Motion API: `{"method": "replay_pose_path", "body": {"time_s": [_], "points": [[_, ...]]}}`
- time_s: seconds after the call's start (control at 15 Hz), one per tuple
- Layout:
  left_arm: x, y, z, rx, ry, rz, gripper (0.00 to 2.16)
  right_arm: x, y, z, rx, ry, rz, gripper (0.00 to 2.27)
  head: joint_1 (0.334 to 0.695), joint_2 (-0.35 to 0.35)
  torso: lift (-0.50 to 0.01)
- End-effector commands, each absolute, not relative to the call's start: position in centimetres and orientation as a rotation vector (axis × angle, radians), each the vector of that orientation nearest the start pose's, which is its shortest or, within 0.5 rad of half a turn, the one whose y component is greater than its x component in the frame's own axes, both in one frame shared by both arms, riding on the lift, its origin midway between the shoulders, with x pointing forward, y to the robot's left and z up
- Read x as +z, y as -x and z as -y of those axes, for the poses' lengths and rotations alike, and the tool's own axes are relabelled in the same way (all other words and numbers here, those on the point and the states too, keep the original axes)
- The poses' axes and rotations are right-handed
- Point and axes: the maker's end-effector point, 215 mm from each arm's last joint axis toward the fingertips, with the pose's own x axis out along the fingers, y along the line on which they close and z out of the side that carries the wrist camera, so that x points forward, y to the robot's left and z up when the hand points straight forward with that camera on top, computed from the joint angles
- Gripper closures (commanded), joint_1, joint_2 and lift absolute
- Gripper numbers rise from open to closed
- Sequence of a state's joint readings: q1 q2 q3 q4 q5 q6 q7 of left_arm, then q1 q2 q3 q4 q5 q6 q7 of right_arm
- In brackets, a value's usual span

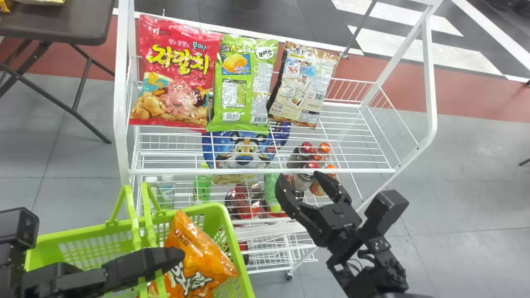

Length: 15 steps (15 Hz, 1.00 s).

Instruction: Hold basket handle with left hand then pick Gamjakkang with right hand and place into basket

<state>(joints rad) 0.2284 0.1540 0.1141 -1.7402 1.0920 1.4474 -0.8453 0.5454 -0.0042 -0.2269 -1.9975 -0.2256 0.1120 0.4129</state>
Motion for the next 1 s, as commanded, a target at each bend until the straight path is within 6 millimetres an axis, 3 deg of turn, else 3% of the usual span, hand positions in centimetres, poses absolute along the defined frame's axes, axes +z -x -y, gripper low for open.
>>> {"method": "replay_pose_path", "body": {"time_s": [0.0,0.27,0.93], "points": [[-36.3,-27.1,-3.2,-1.224,1.399,-0.945,2.15,-39.0,-40.0,26.1,0.21,-0.139,-0.137,0.06,0.695,-0.35,-0.017],[-36.2,-26.5,-3.3,-1.224,1.411,-0.94,2.15,-37.8,-39.1,26.2,0.226,-0.119,-0.099,0.07,0.695,-0.35,-0.017],[-36.5,-26.5,-3.5,-1.205,1.414,-0.937,2.15,-37.4,-39.0,27.0,0.212,-0.117,-0.079,0.08,0.695,-0.35,-0.017]]}}
